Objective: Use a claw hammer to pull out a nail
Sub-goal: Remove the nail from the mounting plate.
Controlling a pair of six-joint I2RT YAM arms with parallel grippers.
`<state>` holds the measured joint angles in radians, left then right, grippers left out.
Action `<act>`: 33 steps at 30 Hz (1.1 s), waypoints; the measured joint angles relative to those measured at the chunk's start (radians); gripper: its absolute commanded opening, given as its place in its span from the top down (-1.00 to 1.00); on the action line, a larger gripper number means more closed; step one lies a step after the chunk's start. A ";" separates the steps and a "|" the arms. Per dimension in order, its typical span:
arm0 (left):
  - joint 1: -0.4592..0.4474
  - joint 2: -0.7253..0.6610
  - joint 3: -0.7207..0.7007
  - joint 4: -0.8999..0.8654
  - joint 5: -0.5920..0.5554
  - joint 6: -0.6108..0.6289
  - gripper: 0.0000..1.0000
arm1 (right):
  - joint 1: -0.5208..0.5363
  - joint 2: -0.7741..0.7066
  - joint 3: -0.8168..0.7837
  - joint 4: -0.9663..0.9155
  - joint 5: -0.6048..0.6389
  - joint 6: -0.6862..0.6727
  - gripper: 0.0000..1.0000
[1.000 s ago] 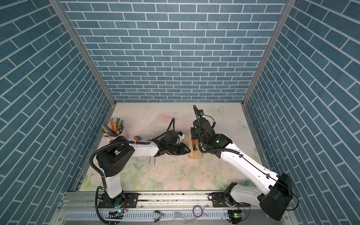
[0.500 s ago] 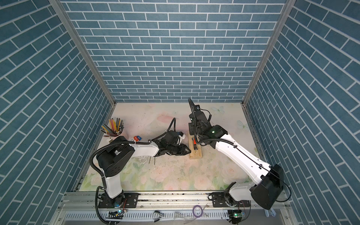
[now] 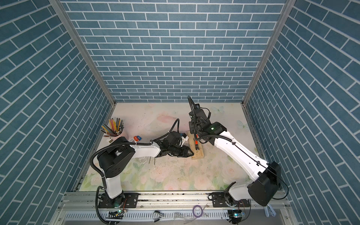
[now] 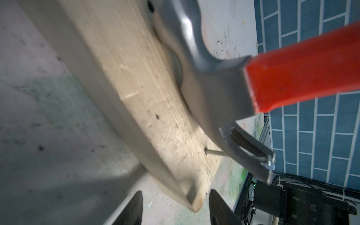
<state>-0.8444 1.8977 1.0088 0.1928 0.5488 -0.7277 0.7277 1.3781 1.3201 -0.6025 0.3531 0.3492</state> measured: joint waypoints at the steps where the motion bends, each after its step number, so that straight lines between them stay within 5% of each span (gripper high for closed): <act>1: 0.000 0.003 0.008 -0.006 -0.006 0.000 -0.13 | 0.000 0.005 0.008 -0.006 -0.002 -0.001 1.00; 33: -0.007 0.030 0.090 -0.152 -0.129 0.090 -0.20 | -0.137 0.237 0.380 -0.170 -0.097 -0.108 1.00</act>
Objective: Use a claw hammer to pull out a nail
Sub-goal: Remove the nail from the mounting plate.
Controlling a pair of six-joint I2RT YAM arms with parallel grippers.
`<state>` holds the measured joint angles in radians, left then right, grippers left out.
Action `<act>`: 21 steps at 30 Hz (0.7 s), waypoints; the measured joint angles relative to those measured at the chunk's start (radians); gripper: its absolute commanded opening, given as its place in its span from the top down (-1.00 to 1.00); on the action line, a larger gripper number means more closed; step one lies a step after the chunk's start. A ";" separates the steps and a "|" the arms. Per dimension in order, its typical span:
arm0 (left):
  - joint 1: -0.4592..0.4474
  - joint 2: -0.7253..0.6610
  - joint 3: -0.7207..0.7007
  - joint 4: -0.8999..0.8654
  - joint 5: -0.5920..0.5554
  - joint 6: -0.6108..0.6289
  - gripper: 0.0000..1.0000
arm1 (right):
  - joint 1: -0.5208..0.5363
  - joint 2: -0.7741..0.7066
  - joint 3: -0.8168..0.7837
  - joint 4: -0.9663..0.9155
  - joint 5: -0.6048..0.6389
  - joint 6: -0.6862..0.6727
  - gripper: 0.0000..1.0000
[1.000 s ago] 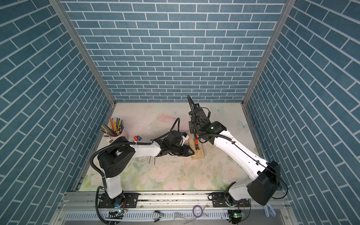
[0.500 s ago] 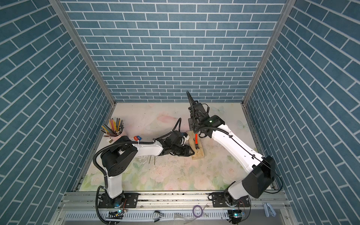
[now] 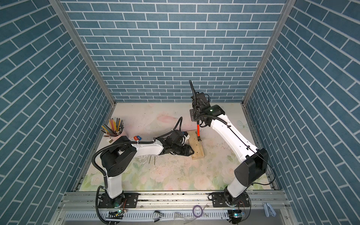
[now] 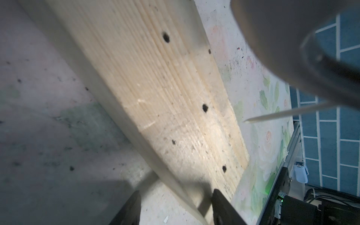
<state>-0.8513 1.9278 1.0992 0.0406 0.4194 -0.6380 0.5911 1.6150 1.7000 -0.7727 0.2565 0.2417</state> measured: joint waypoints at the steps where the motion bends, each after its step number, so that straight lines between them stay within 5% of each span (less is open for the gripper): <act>1: 0.004 -0.002 -0.002 -0.001 0.002 0.003 -0.21 | -0.005 0.000 0.008 0.011 0.000 -0.007 1.00; 12: 0.065 -0.156 -0.067 0.074 0.023 0.037 -0.23 | -0.062 0.002 0.093 0.143 -0.033 -0.026 1.00; 21: 0.065 -0.301 -0.121 0.312 -0.027 0.142 -0.70 | -0.071 0.001 0.167 0.095 -0.080 -0.029 1.00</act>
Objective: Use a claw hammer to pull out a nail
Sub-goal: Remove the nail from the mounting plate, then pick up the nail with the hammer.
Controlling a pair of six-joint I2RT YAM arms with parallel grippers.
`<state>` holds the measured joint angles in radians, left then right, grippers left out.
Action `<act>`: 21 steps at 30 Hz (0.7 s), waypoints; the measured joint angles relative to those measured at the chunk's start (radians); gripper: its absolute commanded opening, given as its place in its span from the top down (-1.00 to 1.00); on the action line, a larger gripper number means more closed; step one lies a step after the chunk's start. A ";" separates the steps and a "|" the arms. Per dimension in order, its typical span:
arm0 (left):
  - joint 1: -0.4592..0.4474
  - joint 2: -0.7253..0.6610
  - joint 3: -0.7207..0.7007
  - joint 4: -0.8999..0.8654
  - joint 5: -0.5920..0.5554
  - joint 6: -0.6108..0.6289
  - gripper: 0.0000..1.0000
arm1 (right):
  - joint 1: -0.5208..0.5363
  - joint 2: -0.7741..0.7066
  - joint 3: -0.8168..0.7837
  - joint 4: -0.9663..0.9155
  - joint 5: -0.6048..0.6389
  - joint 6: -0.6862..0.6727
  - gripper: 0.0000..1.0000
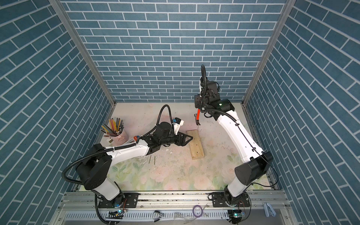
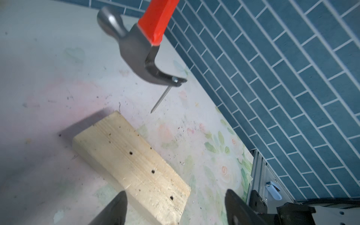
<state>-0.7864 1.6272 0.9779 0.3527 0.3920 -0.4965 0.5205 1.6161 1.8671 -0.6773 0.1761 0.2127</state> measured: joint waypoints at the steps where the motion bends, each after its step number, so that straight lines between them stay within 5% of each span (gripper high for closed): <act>1: 0.000 -0.005 -0.002 0.023 0.002 0.014 -0.70 | 0.000 0.000 0.010 -0.001 -0.012 0.000 1.00; 21: 0.006 0.061 0.034 0.102 0.056 0.153 -0.64 | 0.000 -0.006 0.090 -0.124 -0.208 0.028 1.00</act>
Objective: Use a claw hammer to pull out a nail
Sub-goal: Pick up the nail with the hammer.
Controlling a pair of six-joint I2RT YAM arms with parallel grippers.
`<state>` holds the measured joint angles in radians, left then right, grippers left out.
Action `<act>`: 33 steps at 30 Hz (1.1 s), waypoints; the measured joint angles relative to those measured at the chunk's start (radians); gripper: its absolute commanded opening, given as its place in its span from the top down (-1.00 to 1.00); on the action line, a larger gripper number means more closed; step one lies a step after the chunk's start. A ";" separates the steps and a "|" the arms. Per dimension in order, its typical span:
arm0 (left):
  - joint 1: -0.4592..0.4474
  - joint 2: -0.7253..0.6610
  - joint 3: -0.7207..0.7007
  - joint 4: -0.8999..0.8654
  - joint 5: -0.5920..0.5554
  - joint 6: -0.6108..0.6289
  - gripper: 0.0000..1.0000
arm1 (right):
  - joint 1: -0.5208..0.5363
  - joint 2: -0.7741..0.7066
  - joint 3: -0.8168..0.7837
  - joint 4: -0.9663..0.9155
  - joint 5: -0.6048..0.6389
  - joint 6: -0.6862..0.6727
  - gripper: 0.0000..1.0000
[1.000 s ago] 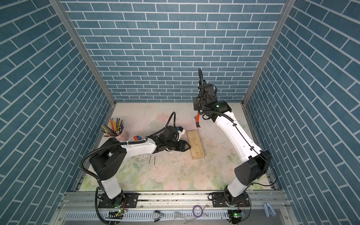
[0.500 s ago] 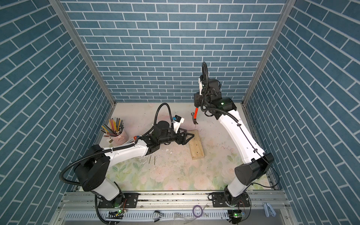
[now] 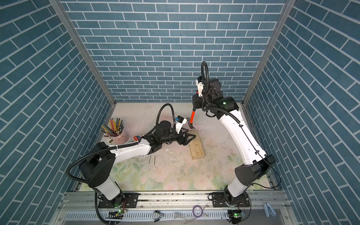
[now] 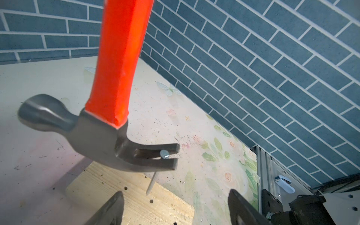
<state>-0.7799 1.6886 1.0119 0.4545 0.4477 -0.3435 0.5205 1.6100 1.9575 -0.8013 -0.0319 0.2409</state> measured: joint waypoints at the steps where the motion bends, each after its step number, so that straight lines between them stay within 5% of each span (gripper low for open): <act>1: 0.002 0.006 0.007 0.000 0.003 0.001 -0.63 | 0.000 -0.001 0.002 0.000 -0.003 0.003 1.00; 13: 0.009 0.042 0.032 0.039 0.035 -0.008 -0.23 | 0.000 -0.006 0.027 -0.015 -0.034 0.034 1.00; 33: 0.033 0.042 0.040 0.032 0.072 -0.040 0.96 | 0.000 -0.007 0.027 -0.011 -0.028 0.053 1.00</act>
<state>-0.7471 1.7306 1.0515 0.4862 0.5201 -0.3836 0.5205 1.6032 1.9842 -0.8120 -0.0597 0.2935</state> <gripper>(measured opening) 0.075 0.202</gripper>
